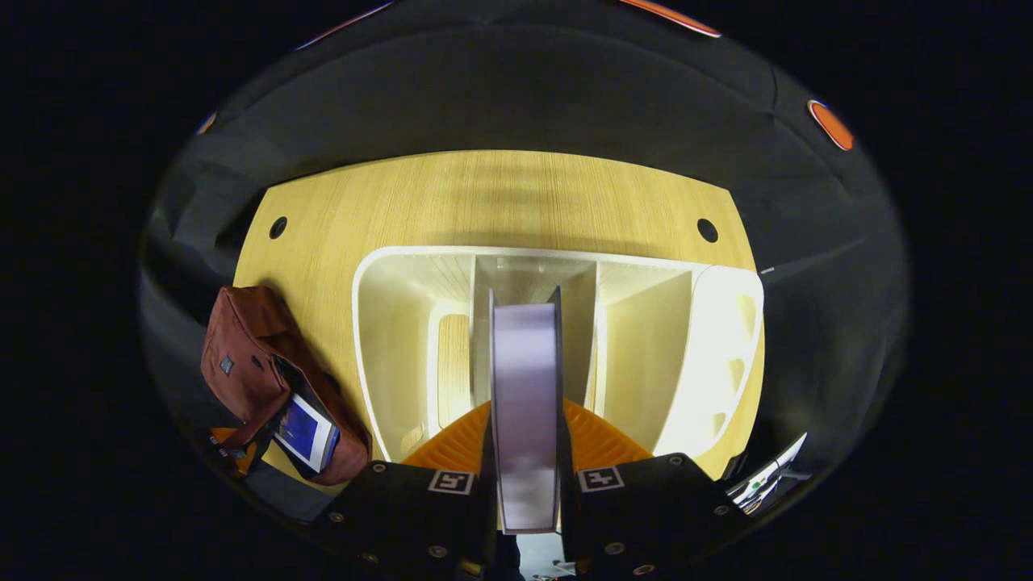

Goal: Open the schoolbag, grab two books from the bookshelf and put them into the schoolbag.

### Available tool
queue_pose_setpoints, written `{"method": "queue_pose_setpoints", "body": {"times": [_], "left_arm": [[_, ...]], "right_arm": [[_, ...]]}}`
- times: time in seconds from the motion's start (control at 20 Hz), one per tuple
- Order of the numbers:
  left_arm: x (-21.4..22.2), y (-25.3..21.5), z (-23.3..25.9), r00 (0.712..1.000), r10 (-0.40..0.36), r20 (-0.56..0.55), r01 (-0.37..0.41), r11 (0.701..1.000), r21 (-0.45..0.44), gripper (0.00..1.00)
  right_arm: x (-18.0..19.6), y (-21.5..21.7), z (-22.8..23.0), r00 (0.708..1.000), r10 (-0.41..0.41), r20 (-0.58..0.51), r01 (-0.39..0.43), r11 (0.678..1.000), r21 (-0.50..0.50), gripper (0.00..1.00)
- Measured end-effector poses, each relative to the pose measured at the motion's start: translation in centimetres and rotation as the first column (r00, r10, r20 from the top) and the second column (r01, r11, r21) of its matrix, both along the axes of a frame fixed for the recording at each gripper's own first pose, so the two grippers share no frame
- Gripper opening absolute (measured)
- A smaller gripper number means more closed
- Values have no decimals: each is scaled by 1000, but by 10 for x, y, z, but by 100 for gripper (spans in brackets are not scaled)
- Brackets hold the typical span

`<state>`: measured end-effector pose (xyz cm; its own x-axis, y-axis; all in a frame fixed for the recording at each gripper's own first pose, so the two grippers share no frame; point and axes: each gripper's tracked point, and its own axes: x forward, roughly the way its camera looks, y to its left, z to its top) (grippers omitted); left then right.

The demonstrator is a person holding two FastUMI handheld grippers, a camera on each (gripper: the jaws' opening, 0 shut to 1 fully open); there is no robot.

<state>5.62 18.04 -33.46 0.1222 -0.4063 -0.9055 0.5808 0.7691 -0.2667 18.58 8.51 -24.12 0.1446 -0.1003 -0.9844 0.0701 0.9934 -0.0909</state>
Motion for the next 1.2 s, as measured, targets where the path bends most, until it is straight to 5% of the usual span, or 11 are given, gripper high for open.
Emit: {"method": "queue_pose_setpoints", "body": {"times": [0.05,0.15,0.2,0.25,0.8,1.2], "left_arm": [[-1,0,0,1000,1,0,-1,1000,-2,5],[-2,0,1,1000,7,2,-7,1000,-1,5],[-2,1,1,1000,9,5,-9,1000,-2,5],[-2,1,2,1000,12,5,-12,1000,-3,5],[-5,2,6,1000,13,27,-13,1000,-9,4],[-1,7,14,999,4,37,-4,1000,0,5]], "right_arm": [[0,1,8,1000,-7,16,7,1000,21,32],[-2,0,29,999,-15,47,13,999,46,30],[-3,-2,40,998,-6,69,3,999,43,22],[-5,-5,53,996,1,92,-5,999,39,30],[-47,1,162,966,4,259,-29,995,92,30],[-90,46,170,953,-4,304,-71,970,234,30]]}}
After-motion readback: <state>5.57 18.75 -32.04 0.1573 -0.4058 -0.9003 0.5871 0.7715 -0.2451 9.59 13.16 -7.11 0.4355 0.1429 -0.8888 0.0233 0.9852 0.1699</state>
